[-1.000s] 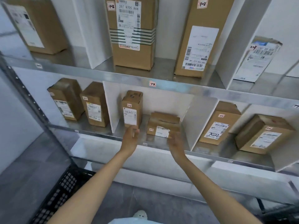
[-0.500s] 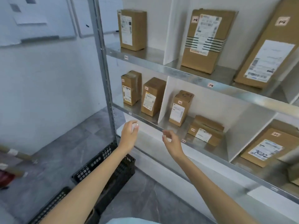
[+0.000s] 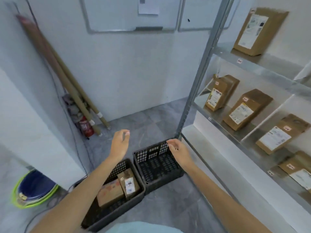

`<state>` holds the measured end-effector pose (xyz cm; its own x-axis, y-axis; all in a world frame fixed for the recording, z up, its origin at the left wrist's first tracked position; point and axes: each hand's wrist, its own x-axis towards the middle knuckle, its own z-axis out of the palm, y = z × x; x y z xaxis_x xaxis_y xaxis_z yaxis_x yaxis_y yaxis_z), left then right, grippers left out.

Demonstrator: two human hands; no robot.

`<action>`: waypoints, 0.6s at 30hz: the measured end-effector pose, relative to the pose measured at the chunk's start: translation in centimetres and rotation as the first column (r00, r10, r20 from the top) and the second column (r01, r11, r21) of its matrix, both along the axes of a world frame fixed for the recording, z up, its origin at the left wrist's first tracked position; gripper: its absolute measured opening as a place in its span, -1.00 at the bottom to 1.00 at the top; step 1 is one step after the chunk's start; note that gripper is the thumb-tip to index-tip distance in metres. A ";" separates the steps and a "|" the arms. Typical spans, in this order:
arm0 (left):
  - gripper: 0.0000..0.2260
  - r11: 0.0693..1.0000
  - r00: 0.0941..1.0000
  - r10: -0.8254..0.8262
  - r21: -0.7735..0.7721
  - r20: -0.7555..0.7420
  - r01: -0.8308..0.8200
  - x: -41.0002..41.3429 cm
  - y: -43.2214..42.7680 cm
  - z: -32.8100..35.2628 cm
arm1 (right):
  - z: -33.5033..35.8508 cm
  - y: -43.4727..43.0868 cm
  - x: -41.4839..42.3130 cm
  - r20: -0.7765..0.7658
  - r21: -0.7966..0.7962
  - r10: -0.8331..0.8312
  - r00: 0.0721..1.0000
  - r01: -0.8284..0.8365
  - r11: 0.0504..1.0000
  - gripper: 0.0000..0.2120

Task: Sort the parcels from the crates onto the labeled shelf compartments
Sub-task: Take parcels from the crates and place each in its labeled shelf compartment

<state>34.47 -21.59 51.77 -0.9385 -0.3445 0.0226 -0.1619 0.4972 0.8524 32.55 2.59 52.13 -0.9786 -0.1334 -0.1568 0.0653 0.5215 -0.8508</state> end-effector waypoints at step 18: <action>-0.74 0.887 0.852 0.385 0.115 0.354 -0.448 5.5 -14.5 -13.8 | -13.6 -18.0 -3.5 0.411 0.037 0.346 0.843 -0.395 0.918 -0.84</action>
<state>39.99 -36.11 37.92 -0.6515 -0.6729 -0.3503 -0.5905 0.1600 0.7910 29.05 -15.36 38.52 -0.7152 -0.4310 -0.5502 0.1594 0.6659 -0.7288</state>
